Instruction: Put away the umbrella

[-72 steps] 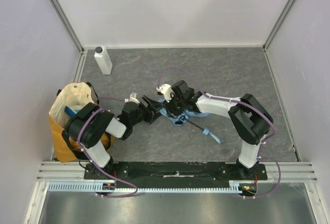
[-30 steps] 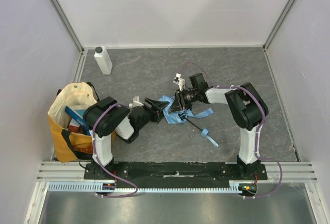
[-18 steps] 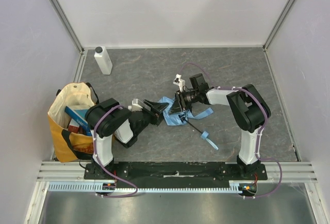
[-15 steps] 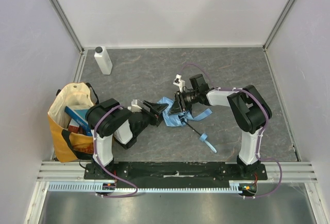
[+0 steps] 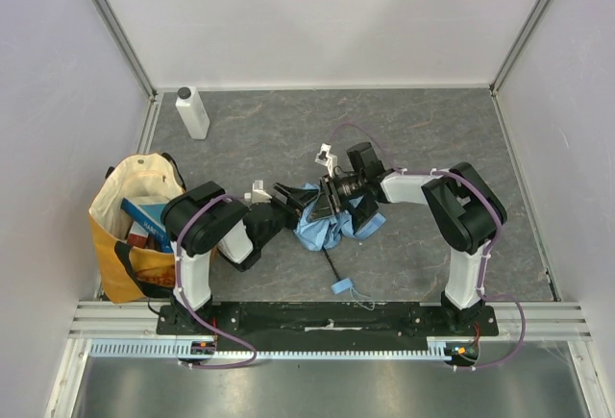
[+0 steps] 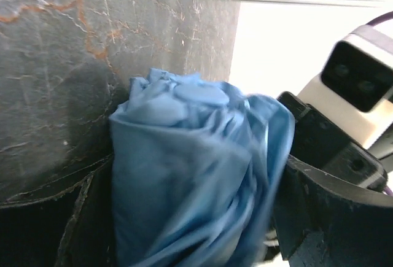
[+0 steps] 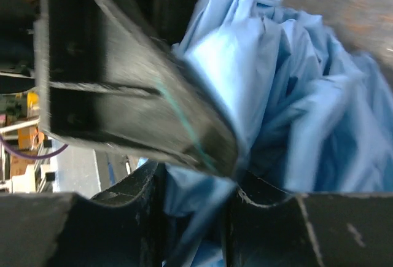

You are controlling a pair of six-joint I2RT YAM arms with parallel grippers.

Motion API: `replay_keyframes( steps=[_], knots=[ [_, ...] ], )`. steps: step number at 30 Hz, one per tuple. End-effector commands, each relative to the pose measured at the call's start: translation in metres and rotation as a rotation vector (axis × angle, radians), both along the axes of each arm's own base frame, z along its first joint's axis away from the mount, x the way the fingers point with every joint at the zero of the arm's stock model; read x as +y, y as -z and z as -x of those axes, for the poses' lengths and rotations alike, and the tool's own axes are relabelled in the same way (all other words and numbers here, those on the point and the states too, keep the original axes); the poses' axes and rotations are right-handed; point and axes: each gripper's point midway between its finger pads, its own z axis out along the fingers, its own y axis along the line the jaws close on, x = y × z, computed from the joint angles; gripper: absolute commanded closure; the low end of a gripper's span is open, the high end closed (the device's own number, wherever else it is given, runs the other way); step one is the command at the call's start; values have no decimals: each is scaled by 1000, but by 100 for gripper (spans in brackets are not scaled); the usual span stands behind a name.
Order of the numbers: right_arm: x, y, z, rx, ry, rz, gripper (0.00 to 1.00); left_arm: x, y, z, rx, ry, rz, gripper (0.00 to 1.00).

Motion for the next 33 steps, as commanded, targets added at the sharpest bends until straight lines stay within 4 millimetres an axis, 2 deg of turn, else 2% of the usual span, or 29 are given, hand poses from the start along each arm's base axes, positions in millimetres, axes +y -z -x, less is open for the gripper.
replay_keyframes(
  steps=[1,6,7,9,10,14,16,17,18,19,22,24,26,28,30,31,33],
  knots=[
    [22,-33,44,40,-184,-116,100,2,52,12,51,49,-213,11],
    [20,-25,37,33,-156,-74,100,9,48,13,28,21,-184,37],
    [17,-20,37,35,-153,-53,100,10,48,14,30,20,-184,51],
    [13,-11,38,22,-147,-23,100,12,49,14,31,18,-188,66],
    [8,-6,43,44,-143,-4,100,13,50,15,34,17,-189,69],
    [-5,7,36,35,-44,88,100,17,47,17,25,11,-187,86],
    [-14,9,28,22,40,152,88,17,46,17,17,14,-187,94],
    [-18,3,23,1,77,179,77,18,45,17,16,10,-184,98],
    [-23,0,18,-20,120,212,64,18,44,17,13,11,-186,98],
    [-29,-8,12,-38,179,242,46,19,43,18,9,13,-186,98],
    [-51,-34,0,-120,324,300,19,20,39,21,-15,26,-201,98],
    [-80,-43,-14,-150,503,367,8,25,37,24,-32,22,-217,98],
    [-109,-46,-17,-152,655,412,4,29,33,26,-48,16,-226,98],
    [-124,-41,-5,-145,685,444,7,31,27,28,-67,17,-230,98],
    [-118,-35,15,-101,623,402,16,32,23,29,-67,15,-233,98],
    [-110,-34,26,-87,572,370,26,32,22,29,-64,15,-239,98],
    [-99,-33,46,-130,488,360,28,32,19,28,-69,16,-238,98]
  ],
)
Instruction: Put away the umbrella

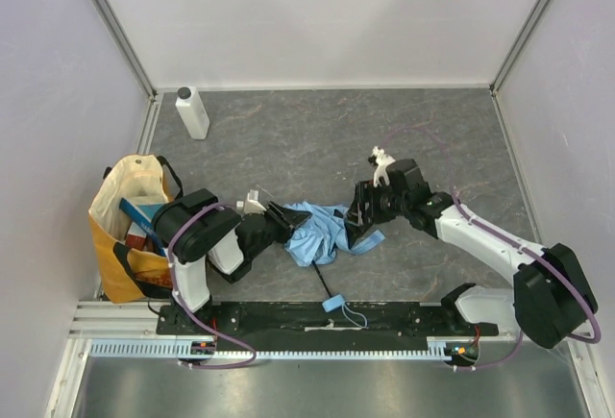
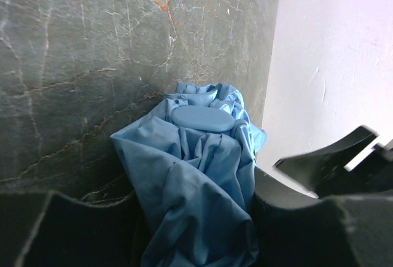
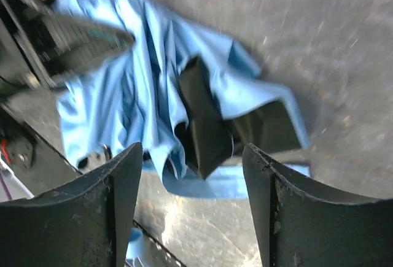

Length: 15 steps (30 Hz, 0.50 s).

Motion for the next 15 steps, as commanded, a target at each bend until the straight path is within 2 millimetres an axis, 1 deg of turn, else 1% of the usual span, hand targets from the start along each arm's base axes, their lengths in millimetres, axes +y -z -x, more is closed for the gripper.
replay_keyframes(
  steps=[1,3,5,7,9,11,13,14,15],
  knots=[
    [10,23,47,34,-117,51,28,11,-7,-6,-70,-30,-77,98],
    [22,20,58,-14,-172,48,27,10,-12,-6,-75,-29,-65,98],
    [26,25,57,-13,-155,58,31,10,-17,-8,-81,-32,-56,98],
    [26,38,55,23,-120,83,40,9,-20,-8,-81,-30,-52,98],
    [30,50,58,52,-115,85,41,7,-25,-9,-90,-27,-44,98],
    [28,62,60,69,-91,108,43,8,-31,-9,-101,-32,-39,98],
    [17,71,56,67,-33,145,49,8,-37,-11,-116,-36,-38,98],
    [15,74,56,67,-13,147,56,8,-40,-12,-120,-38,-37,98],
    [16,75,57,71,-15,130,61,8,-42,-12,-125,-38,-41,98]
  ],
)
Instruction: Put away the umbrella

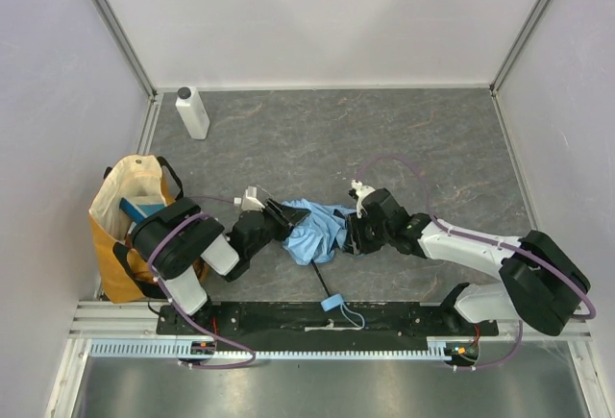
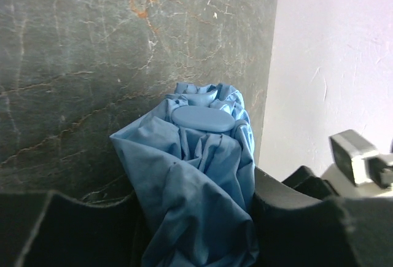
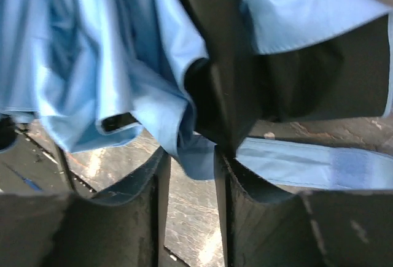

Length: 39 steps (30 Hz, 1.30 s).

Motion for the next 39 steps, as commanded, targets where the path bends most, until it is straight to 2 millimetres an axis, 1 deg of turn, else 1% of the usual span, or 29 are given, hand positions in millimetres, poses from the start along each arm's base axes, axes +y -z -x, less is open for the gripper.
replay_keyframes(
  steps=[1,4,5,6,7,8,9,10,11,13,15,16,17,19,20,21,23,26,28,30,31,32,34,35,36,37,38,39],
  knots=[
    [1,3,-7,-29,72,-34,63,4,-31,-14,-119,-34,-6,98],
    [18,-3,-2,-13,32,-141,65,3,-37,-16,-134,-33,-14,98],
    [21,-4,-3,-12,31,-154,72,3,-39,-17,-139,-37,-17,98],
    [21,-5,-5,-18,36,-153,82,3,-40,-17,-144,-35,-21,98],
    [19,-6,-8,-31,49,-138,92,3,-40,-17,-143,-34,-23,98],
    [13,-7,-10,-38,67,-106,100,4,-41,-17,-147,-36,-24,98],
    [13,-15,-17,-65,79,-109,100,5,-41,-16,-151,-35,-33,98],
    [7,-18,-15,-60,88,-79,100,5,-40,-16,-154,-32,-44,98],
    [5,-26,-18,-70,101,-77,100,6,-38,-15,-154,-30,-58,98],
    [1,-47,-22,-72,119,-128,100,9,-35,-16,-158,-33,-84,98],
    [-3,-66,-25,-6,137,-244,100,10,-37,-15,-187,-25,-98,98],
    [-2,-78,-23,24,118,-318,100,11,-36,-15,-199,-24,-114,98],
    [-4,-86,-24,44,117,-363,100,12,-35,-14,-209,-21,-126,98],
    [2,-108,-23,69,79,-476,100,13,-35,-12,-238,-11,-139,98],
    [4,-117,-29,64,86,-522,100,12,-38,-12,-252,-6,-132,98],
    [7,-124,-30,75,71,-570,100,11,-37,-10,-255,2,-131,98],
    [11,-136,-40,91,76,-651,100,10,-36,-9,-256,8,-123,98],
    [12,-140,-52,127,112,-740,100,11,-37,-7,-259,1,-100,98],
    [7,-142,-59,146,139,-804,100,12,-36,-7,-260,-3,-98,98],
    [-6,-140,-69,158,198,-857,100,12,-36,-6,-260,2,-102,98],
    [-12,-147,-75,130,208,-903,96,12,-35,-6,-259,2,-106,98],
    [-17,-148,-76,143,231,-944,94,12,-34,-6,-258,3,-108,98],
    [-22,-157,-79,164,267,-1045,92,12,-35,-7,-262,3,-107,98],
    [-25,-160,-81,164,290,-1089,94,12,-34,-7,-261,3,-109,98],
    [-32,-163,-87,153,349,-1137,95,11,-34,-8,-261,3,-109,98],
    [-44,-158,-94,126,455,-1188,95,10,-33,-8,-259,7,-113,98],
    [-52,-159,-93,115,502,-1239,88,10,-32,-8,-257,6,-113,98],
    [-61,-155,-101,96,579,-1263,82,10,-32,-8,-256,5,-112,98]
  ],
)
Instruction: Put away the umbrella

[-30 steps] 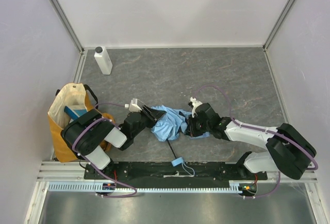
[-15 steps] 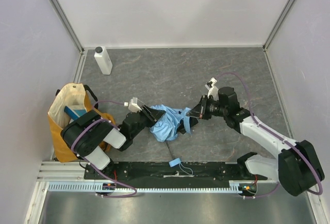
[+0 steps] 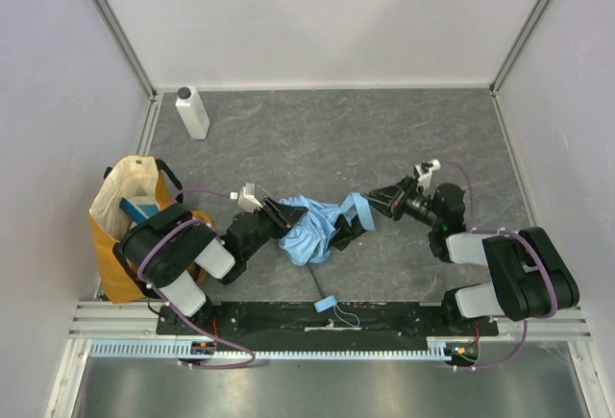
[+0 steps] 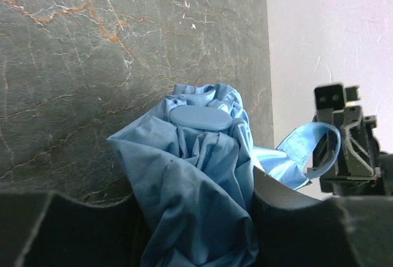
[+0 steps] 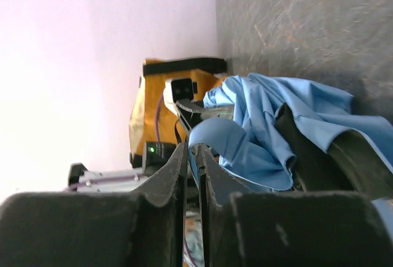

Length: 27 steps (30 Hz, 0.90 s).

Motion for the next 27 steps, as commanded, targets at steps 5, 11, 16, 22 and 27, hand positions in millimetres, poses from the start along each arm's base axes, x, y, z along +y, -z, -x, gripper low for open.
replay_keyframes(
  steps=[5,11,16,22,27],
  knots=[
    [-59,-10,-52,-45,376,-114,77,3,-6,-7,-71,-21,-27,98],
    [-62,34,-62,-166,137,525,42,5,-11,-6,-86,-27,-34,98],
    [-69,24,-22,-314,-9,722,7,6,-13,-5,-101,-21,-61,98],
    [-32,41,23,-334,-171,906,2,5,-11,-3,-98,-16,-70,98],
    [-42,73,29,-203,-63,1214,2,4,-10,-2,-92,-15,-66,98]
  ],
)
